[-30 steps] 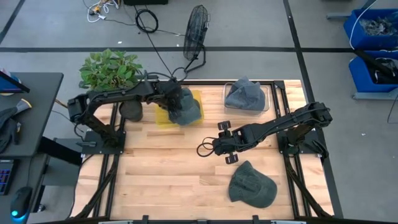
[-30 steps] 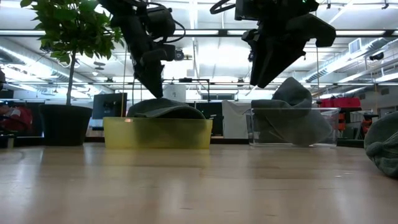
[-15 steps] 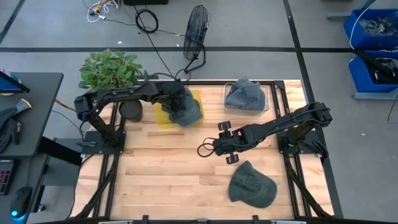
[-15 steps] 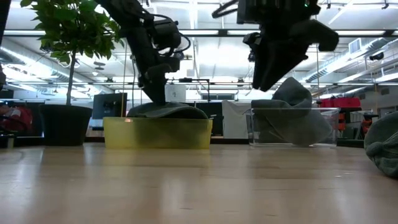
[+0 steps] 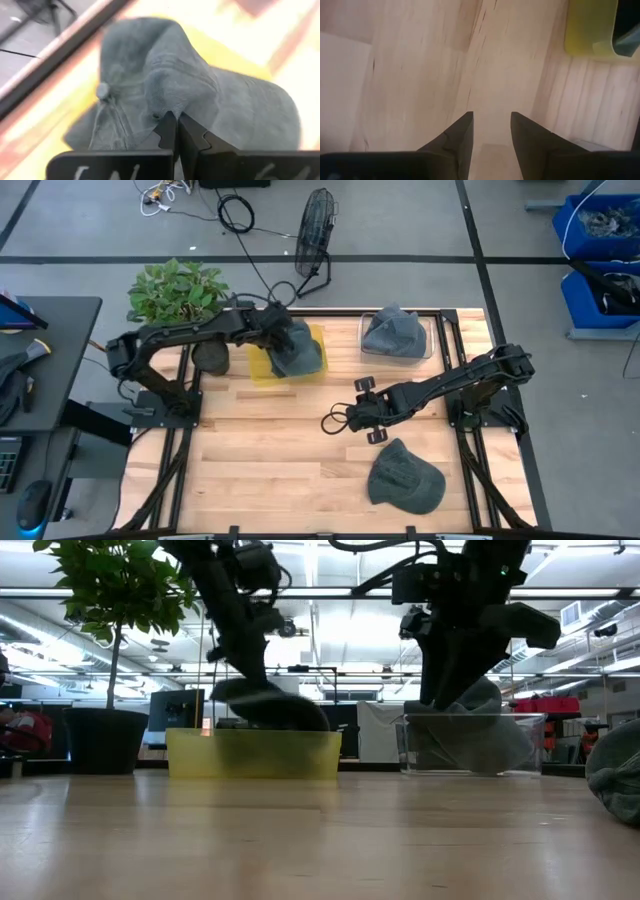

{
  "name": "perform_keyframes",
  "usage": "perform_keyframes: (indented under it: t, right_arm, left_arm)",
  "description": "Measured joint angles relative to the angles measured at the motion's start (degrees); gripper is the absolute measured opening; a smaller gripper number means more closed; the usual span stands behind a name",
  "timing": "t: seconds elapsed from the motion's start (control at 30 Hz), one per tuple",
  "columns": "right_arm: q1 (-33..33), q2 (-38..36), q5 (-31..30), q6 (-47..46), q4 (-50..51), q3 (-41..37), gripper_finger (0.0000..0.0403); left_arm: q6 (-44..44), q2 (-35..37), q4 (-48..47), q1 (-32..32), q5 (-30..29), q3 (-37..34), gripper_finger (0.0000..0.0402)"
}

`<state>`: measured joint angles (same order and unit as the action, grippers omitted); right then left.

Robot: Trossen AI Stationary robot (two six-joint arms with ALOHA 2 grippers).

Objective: Pick & Place hat
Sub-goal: Put the left black cap into the yellow bin

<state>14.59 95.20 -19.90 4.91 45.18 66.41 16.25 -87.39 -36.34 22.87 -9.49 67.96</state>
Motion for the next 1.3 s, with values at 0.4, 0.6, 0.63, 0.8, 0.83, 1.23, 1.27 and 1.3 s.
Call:
perform_keyframes:
  t: [0.4, 0.6, 0.63, 0.8, 0.83, 1.23, 1.27, 1.3]
  right_arm:
    - [0.02, 0.00, -0.01, -0.14, -0.65, 0.00, 0.0134]
    - [0.02, 0.00, 0.00, 1.72, -0.39, -0.02, 0.0134]
    - [0.02, 0.01, 0.00, 1.85, -0.41, -0.02, 0.0134]
    - [0.02, 0.02, 0.01, 2.81, -0.77, -0.02, 0.0134]
    - [0.02, 0.02, 0.00, 3.25, -0.75, -0.02, 0.0134]
    - [0.02, 0.04, 0.02, 4.55, -1.90, -0.02, 0.0134]
    - [0.02, 0.04, 0.02, 4.56, -2.08, -0.02, 0.0134]
    - [0.02, 0.04, 0.02, 4.59, -2.09, -0.02, 0.0134]
  left_arm:
    - [24.78, 1.57, -2.72, -11.50, -27.35, 0.01, 0.0005]
    - [35.97, -1.53, -3.38, -15.79, -37.07, 0.07, 0.0005]
    - [36.94, -2.03, -3.80, -16.30, -38.09, 0.07, 0.0004]
    - [41.97, -4.42, -4.18, -17.43, -38.31, 0.07, 0.0006]
    - [42.21, -5.11, -4.16, -17.63, -37.99, 0.07, 0.0007]
    - [46.12, -14.12, -5.74, -14.78, -35.71, 0.07, 0.0021]
    - [45.95, -14.15, -5.80, -14.47, -35.37, 0.05, 0.0027]
    - [45.66, -14.06, -5.56, -14.26, -35.35, 0.04, 0.0035]
